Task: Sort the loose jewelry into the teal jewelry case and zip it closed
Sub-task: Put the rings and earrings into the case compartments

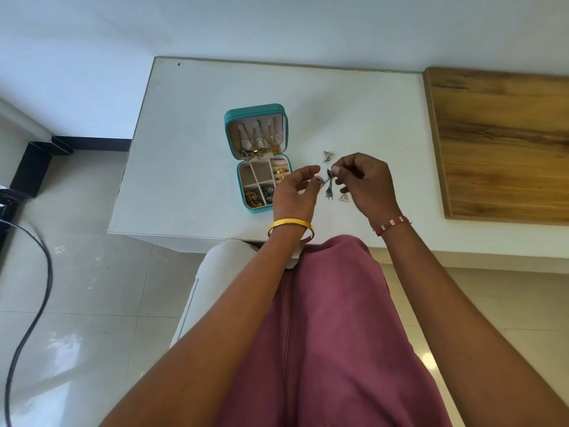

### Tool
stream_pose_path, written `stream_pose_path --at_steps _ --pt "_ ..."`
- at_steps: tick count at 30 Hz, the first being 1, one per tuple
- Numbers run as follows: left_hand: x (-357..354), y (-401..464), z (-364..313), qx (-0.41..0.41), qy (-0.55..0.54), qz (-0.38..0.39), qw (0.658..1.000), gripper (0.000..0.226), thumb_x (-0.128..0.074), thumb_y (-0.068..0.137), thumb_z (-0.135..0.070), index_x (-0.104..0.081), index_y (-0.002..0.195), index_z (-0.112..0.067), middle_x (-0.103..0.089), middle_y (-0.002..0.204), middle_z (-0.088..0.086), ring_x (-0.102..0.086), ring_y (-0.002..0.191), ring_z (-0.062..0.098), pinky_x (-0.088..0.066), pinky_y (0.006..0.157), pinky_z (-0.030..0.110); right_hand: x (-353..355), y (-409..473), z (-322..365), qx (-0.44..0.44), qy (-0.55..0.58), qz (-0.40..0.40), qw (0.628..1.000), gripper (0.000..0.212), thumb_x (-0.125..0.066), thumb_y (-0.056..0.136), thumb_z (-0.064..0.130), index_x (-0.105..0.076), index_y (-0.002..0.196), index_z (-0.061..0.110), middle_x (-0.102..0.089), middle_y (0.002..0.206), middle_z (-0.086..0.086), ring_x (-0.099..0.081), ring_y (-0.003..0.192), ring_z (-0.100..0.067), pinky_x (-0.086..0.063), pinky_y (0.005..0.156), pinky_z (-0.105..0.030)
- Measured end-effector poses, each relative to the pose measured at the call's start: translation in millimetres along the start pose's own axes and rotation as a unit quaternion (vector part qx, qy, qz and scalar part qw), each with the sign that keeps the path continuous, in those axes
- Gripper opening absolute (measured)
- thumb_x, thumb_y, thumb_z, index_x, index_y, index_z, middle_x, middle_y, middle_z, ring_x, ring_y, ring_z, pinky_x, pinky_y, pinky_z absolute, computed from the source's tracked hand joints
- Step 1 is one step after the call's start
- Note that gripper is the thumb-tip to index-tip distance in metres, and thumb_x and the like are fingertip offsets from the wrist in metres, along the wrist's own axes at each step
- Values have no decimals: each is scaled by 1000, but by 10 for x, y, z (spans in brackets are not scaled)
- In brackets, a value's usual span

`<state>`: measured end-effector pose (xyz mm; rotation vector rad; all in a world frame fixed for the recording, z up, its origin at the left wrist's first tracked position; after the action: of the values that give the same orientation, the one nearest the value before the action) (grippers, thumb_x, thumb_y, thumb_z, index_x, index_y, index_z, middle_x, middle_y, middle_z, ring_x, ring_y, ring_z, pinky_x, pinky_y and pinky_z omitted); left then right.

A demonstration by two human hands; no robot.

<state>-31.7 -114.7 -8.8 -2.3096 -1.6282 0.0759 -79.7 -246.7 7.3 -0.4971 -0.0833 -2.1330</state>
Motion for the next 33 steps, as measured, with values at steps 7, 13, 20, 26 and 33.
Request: stream_pose_path --at_steps 7,13,20,26,33 --pt "-59 0 33 -5 -1 51 999 27 -47 93 -5 -60 116 0 -62 93 5 -59 76 9 -47 74 14 -55 -109 151 29 -4 10 1000 10 -60 84 3 -64 80 11 -60 69 7 -55 59 5 -45 56 -8" --pt "4 4 165 29 -51 52 997 15 -52 91 -7 -64 100 -6 -69 72 -8 -61 67 2 -48 66 13 -100 -83 54 7 -30 32 999 4 -65 82 8 -68 83 11 -60 69 11 -53 55 10 -44 56 -7" --pt "219 14 344 78 -136 4 988 13 -58 87 -8 -62 77 -16 -67 57 -12 -63 62 1 -53 65 17 -37 132 -310 -36 -57 -35 997 10 -62 84 7 -70 89 4 -61 73 3 -51 64 -4 -48 65 -25" --pt "328 -31 467 104 -157 -15 982 15 -60 85 -5 -61 76 -17 -68 56 -11 -64 62 2 -52 65 19 -304 296 -407 23 -254 -7 967 26 -63 85 15 -65 110 7 -61 103 -17 -55 92 -23 -38 77 -20" --pt "389 -100 619 123 -173 -25 977 14 -59 84 -1 -63 86 -14 -68 57 -13 -65 61 -1 -53 63 16 -499 243 -303 96 -417 27 904 20 -51 87 3 -67 101 3 -61 102 -21 -52 99 -36 -41 76 -36"
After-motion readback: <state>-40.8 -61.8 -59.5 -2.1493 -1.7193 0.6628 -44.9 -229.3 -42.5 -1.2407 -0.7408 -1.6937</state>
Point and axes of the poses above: each hand's wrist, its own y-axis towards the middle knuckle, its own x-axis out of the back of the hand, z = x × y, the point moved 8 cm from there along y, towards the middle knuckle
